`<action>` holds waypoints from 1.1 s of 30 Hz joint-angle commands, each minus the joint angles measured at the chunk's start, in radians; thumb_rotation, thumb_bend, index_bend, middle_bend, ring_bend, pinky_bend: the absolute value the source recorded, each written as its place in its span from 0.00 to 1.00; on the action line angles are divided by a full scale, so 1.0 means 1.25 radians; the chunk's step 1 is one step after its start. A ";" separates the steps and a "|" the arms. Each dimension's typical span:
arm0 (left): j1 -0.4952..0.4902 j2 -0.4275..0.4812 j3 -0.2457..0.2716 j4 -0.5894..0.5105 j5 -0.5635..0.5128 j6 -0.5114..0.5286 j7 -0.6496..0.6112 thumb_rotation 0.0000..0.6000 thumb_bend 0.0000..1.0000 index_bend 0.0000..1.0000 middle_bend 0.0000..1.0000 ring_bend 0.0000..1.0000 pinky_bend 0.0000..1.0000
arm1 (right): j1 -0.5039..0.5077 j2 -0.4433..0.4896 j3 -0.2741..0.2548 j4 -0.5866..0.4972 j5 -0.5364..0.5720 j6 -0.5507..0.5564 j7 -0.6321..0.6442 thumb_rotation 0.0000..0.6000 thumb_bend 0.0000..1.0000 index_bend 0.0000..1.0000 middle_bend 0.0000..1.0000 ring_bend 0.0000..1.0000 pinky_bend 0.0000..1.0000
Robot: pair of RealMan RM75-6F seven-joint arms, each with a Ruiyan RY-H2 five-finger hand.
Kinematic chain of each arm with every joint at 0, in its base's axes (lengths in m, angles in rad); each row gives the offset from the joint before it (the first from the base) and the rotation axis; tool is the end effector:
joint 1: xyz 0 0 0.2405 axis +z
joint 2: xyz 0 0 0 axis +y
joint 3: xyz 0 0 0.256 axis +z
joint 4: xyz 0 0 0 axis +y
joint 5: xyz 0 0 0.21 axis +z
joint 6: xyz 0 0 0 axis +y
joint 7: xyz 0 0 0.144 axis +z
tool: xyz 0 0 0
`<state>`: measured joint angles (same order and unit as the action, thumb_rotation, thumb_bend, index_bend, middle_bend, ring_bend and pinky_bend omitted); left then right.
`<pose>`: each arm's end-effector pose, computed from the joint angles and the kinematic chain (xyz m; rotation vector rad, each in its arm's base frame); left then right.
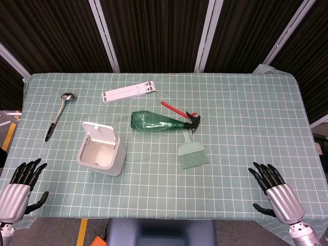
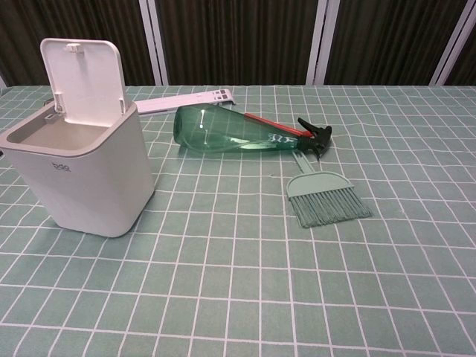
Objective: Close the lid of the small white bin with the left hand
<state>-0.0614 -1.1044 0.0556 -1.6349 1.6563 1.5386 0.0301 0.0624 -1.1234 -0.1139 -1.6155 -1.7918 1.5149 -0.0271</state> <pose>-0.2962 0.1498 0.1465 -1.5381 -0.8797 -0.9225 -0.2858 -0.1329 0.1252 1.6993 -0.8907 0.9491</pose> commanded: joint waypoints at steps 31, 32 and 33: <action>-0.585 0.091 -0.350 -0.370 -0.839 -0.416 0.302 1.00 0.54 0.27 1.00 1.00 1.00 | 0.005 0.029 -0.001 -0.006 -0.008 0.002 0.046 1.00 0.19 0.00 0.00 0.00 0.00; -0.601 0.096 -0.346 -0.376 -0.877 -0.424 0.315 1.00 0.54 0.27 1.00 1.00 1.00 | 0.005 0.031 -0.001 -0.006 -0.009 0.003 0.049 1.00 0.19 0.00 0.00 0.00 0.00; -0.613 0.101 -0.343 -0.382 -0.905 -0.431 0.322 1.00 0.54 0.27 1.00 1.00 1.00 | 0.005 0.032 -0.001 -0.006 -0.009 0.004 0.051 1.00 0.19 0.00 0.00 0.00 0.00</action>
<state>-0.7387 -0.9900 -0.3706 -2.0796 0.6504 1.0357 0.3471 0.0682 -1.0841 -0.1152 -1.6233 -1.8027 1.5189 0.0354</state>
